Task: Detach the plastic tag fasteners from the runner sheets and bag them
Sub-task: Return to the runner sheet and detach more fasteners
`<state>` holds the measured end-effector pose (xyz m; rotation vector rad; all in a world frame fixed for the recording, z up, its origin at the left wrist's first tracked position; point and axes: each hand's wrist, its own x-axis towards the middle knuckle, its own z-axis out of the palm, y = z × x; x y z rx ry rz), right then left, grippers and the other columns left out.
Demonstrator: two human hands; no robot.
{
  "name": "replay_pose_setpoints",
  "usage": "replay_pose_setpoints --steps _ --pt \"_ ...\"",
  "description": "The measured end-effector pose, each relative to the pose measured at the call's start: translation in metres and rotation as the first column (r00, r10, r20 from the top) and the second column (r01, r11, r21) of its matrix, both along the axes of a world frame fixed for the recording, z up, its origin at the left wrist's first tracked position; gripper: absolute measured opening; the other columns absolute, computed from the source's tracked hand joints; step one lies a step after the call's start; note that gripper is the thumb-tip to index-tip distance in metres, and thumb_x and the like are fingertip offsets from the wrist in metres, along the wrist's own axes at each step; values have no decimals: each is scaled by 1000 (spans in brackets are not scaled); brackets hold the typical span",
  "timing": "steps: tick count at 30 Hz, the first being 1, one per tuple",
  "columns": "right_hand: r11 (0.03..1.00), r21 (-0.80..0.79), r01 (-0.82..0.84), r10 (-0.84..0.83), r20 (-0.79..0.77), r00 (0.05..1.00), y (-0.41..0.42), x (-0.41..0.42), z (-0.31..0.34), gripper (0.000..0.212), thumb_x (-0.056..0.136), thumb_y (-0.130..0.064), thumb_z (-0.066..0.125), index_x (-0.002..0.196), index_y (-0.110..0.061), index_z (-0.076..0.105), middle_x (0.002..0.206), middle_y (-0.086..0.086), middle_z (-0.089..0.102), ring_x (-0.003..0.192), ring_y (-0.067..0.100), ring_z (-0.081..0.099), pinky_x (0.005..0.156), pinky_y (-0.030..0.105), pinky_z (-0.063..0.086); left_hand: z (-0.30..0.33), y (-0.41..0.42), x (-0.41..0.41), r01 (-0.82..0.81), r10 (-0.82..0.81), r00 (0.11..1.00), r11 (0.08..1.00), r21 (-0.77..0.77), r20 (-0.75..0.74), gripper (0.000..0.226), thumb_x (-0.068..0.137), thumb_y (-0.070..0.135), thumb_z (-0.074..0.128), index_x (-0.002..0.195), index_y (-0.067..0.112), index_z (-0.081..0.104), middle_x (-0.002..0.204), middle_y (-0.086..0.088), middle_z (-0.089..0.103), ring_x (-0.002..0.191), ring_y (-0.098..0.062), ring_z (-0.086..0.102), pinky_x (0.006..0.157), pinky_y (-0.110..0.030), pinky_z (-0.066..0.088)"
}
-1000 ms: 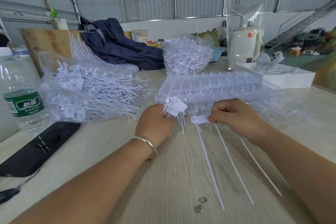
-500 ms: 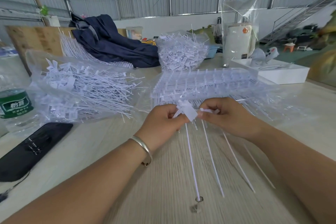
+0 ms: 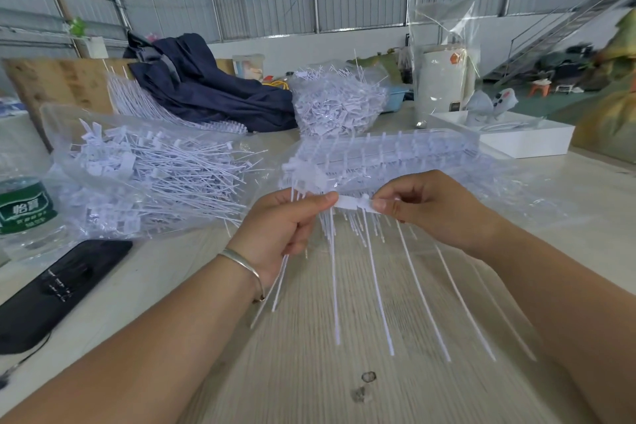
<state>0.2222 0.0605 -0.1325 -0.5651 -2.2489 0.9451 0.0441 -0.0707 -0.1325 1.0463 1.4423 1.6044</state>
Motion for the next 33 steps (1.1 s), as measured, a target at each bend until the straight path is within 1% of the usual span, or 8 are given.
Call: replay_pose_setpoints --steps 4,7,10,13,20,23,28,33 --pt "996 88 -11 4 82 997 -4 -2 -1 10 87 -30 70 83 -23 77 74 4 68 63 8 52 60 13 38 -2 3 -1 -59 59 998 998 -18 8 32 73 15 78 62 20 49 48 7 33 37 -6 24 35 -16 18" --pt "994 107 -14 6 79 997 -7 -6 -1 12 88 -29 69 84 -20 77 73 7 67 58 4 49 58 13 36 -4 3 -1 -1 -13 999 952 -306 -44 27 75 15 79 75 16 52 52 6 37 35 -4 25 32 -16 16" --pt "994 109 -5 -3 69 998 -7 -5 -1 12 88 -28 69 82 -20 75 71 1 66 58 2 48 59 12 37 -6 2 -1 222 -149 970 856 -466 190 19 82 18 71 74 16 54 54 6 34 32 -1 21 30 -12 10" --pt "993 114 14 -27 113 993 -5 -4 -2 19 91 -31 65 82 -17 74 68 6 59 56 4 43 58 17 34 -6 5 -1 249 -143 946 895 -371 291 14 71 20 72 75 14 60 54 8 32 32 -1 19 31 -12 8" --pt "996 63 56 -68 204 977 -5 -3 -3 37 90 -48 60 63 -22 66 54 -8 45 51 5 43 57 20 35 -8 4 -1 161 -87 968 933 -321 234 25 71 18 74 79 17 51 52 9 33 34 -1 20 31 -13 12" --pt "997 -60 49 -40 143 989 -6 -1 0 42 87 -49 63 68 -11 68 56 -5 53 55 8 49 59 18 39 -5 2 -1 213 -134 942 948 -237 309 21 67 19 74 71 17 53 52 9 30 35 -1 20 33 -13 10" --pt "973 -196 -121 113 -51 992 -16 -1 8 30 77 -49 66 64 -22 68 58 -1 54 62 11 50 64 13 39 -2 -2 5 310 -260 864 950 -47 432 14 68 14 72 58 16 63 56 8 21 31 -2 23 30 -13 13" --pt "922 -243 -302 261 -186 947 -29 -7 10 32 75 -41 64 81 -11 72 74 16 53 59 9 45 59 10 39 -3 -4 17 541 -519 757 838 65 397 15 69 25 82 67 19 69 51 10 32 33 0 29 33 -12 15"
